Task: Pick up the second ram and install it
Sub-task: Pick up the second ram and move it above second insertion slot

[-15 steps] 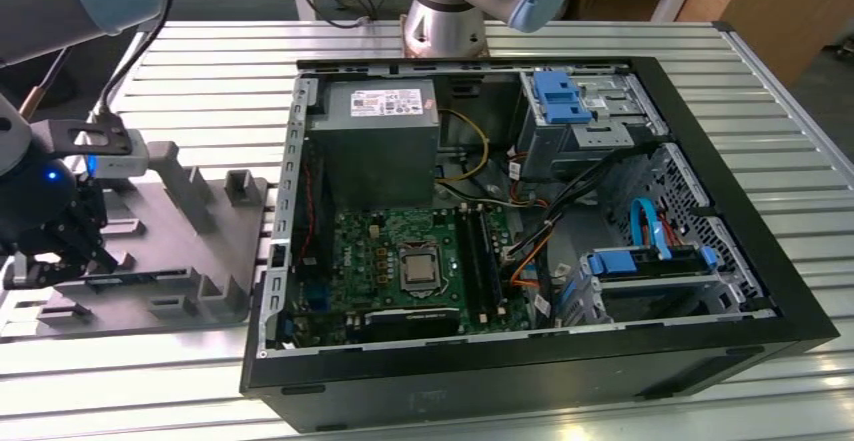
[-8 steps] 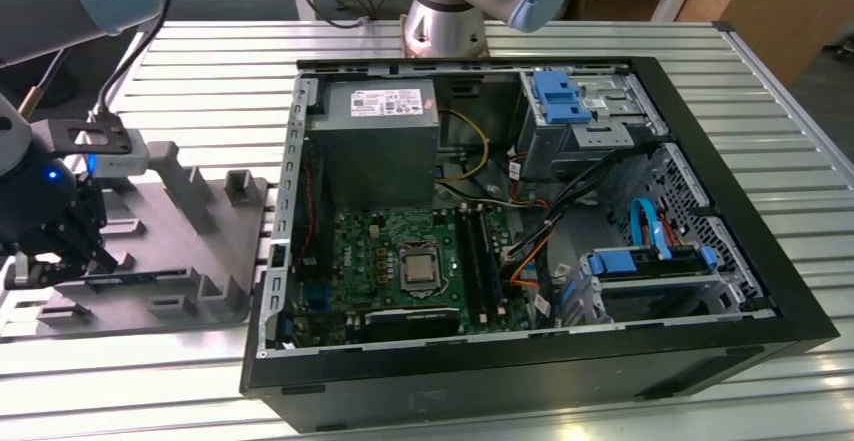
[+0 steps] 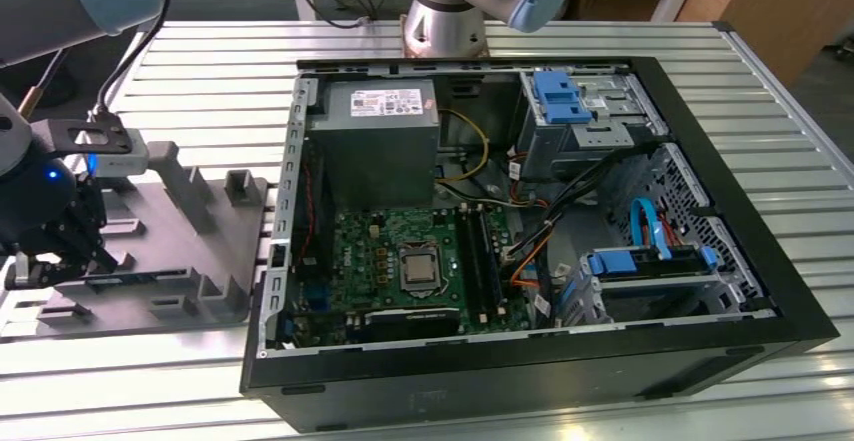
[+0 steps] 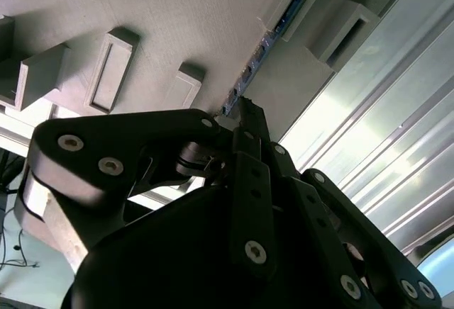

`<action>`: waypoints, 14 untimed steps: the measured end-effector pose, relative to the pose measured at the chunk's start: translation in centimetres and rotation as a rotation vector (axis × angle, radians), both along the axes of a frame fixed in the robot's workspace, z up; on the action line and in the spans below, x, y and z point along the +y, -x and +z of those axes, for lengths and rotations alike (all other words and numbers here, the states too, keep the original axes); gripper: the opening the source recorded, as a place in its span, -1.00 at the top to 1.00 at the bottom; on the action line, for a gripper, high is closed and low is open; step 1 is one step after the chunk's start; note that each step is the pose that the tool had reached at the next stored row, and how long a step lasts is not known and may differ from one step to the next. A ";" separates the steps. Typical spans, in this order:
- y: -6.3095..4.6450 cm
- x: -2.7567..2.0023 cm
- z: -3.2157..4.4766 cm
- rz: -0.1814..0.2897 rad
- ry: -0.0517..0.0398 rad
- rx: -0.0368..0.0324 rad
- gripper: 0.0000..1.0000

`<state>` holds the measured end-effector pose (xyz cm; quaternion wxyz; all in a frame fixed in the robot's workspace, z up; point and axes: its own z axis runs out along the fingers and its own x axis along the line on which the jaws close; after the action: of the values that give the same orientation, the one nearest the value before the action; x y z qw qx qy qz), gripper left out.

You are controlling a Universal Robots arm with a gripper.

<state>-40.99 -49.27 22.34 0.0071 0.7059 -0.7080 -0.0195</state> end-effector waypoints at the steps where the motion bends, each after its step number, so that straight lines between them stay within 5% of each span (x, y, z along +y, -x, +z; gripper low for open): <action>1: 0.0 0.00 0.00 0.000 0.0000 0.0000 0.77; 5: 0.0 0.00 0.00 0.001 0.0000 0.0000 0.41; 14: 0.0 0.00 -1.04 0.001 0.0000 0.0000 0.41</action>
<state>-40.99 -49.27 21.30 0.0071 0.7062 -0.7077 -0.0195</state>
